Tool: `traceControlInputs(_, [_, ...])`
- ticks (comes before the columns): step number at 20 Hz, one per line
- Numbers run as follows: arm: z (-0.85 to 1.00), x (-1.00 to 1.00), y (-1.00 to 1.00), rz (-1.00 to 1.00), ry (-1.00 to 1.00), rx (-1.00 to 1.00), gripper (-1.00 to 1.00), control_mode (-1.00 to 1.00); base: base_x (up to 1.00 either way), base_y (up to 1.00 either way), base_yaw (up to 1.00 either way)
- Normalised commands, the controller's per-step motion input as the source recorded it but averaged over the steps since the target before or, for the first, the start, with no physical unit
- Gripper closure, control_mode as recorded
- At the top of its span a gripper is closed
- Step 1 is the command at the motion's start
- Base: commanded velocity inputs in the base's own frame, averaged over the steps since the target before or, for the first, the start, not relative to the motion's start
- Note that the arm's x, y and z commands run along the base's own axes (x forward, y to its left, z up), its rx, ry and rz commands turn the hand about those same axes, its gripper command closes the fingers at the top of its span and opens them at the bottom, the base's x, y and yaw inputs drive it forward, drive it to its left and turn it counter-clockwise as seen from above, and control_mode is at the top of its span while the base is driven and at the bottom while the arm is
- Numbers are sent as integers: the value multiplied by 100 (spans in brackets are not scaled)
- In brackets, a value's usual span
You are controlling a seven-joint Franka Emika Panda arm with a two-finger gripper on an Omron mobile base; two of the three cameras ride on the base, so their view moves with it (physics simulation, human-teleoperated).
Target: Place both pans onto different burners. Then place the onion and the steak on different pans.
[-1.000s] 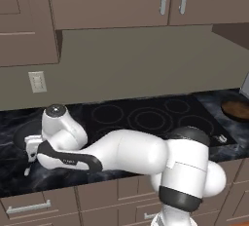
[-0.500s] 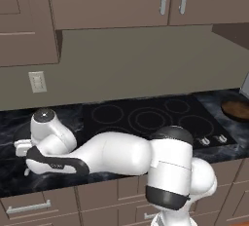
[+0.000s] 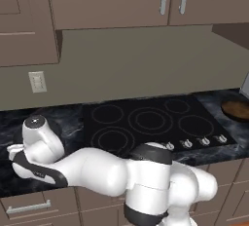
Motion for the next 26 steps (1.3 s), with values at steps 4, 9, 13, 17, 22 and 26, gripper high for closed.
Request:
traceControlInputs(4, [-28, 19, 20, 0, 0, -1, -100, -100, 0, 0, 0])
traceControlInputs(9, [-23, 27, 9, 0, 0, -2, -100, -100, 0, 0, 0])
traceControlInputs(13, [-21, 30, 11, 0, 0, 0, -100, -100, 0, 0, 0])
traceControlInputs(17, [-19, 33, 18, 0, 0, -1, -100, -100, 0, 0, 0])
traceControlInputs(22, [-18, 25, 26, 0, 0, 0, -100, -100, 0, 0, 0])
traceControlInputs(26, [-19, 19, 29, 0, 0, 0, -100, -100, 0, 0, 0])
